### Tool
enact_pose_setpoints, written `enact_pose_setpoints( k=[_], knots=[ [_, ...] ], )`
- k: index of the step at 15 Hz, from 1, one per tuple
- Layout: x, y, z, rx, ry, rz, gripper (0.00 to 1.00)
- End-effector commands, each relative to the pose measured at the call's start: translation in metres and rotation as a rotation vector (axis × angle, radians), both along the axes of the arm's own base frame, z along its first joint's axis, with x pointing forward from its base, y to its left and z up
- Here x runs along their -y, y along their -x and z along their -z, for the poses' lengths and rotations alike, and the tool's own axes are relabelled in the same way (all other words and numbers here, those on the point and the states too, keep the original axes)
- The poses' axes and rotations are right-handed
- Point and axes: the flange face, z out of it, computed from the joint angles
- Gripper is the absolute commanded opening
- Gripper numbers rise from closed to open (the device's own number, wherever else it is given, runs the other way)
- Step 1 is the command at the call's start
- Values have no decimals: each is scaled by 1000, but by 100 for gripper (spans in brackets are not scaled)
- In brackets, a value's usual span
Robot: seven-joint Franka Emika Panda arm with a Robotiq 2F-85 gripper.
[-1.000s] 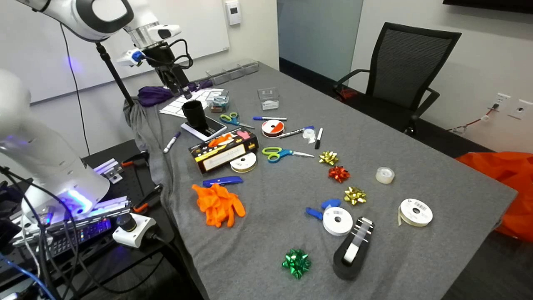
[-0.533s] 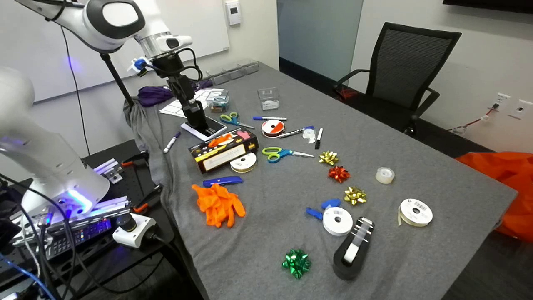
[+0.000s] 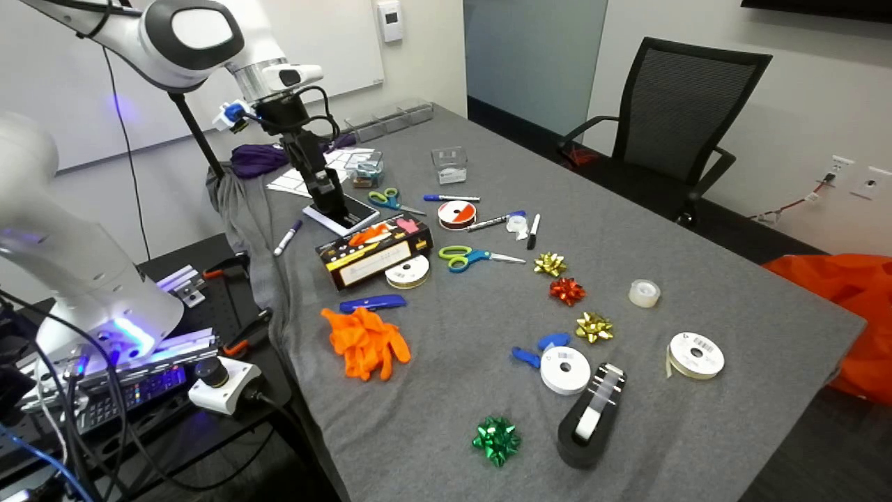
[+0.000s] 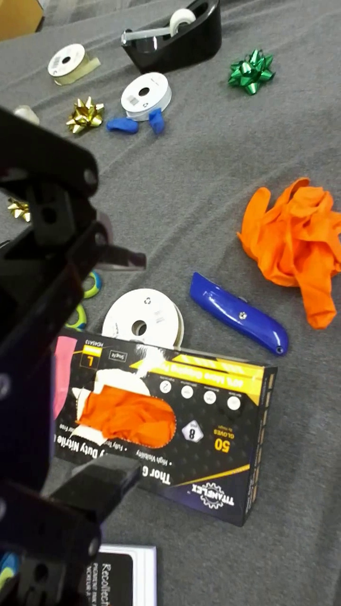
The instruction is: Put one glove in the clear object
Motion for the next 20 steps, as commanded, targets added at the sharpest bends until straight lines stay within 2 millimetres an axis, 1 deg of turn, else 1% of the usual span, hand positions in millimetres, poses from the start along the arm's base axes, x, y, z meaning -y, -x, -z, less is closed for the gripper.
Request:
enact_pose_setpoints(
  k=[1,4,5,9,13,17,20],
  knots=[
    [46,8,14,-7,-1,3,100],
    [83,13,23,-13,-5,29,100],
    [93,15,29,-10,-10,36,100],
    [123,22,66,-25,-28,25,100],
    [146,34,99,-79,9,-9,100],
    [159,46,126,-102,76,-105,100],
    [163,41,141,-61,97,-190,100]
  ],
)
